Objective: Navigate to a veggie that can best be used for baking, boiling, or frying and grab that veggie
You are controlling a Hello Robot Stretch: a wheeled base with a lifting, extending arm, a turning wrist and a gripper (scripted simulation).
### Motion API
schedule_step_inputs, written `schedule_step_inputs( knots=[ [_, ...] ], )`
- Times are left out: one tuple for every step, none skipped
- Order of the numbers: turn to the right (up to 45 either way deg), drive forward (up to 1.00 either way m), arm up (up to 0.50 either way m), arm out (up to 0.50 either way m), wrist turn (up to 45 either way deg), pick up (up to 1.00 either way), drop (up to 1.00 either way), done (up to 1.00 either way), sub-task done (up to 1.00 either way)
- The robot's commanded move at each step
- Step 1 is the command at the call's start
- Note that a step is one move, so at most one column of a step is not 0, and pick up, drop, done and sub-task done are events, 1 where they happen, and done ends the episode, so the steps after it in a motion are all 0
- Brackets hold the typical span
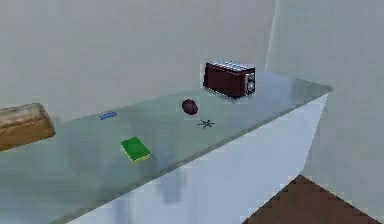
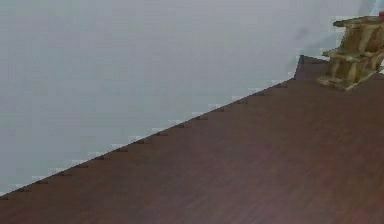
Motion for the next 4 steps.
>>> schedule_step_inputs(
  knots=[
    [-45.0,0.00,0.00,0.00,0.0,0.00,0.00,0.00,0.00],
    [-42.0,0.00,0.00,0.00,0.0,0.00,0.00,0.00,0.00],
    [-3.0,0.00,0.00,0.00,0.0,0.00,0.00,0.00,0.00],
    [45.0,0.00,0.00,0.00,0.0,0.00,0.00,0.00,0.00]
  ],
)
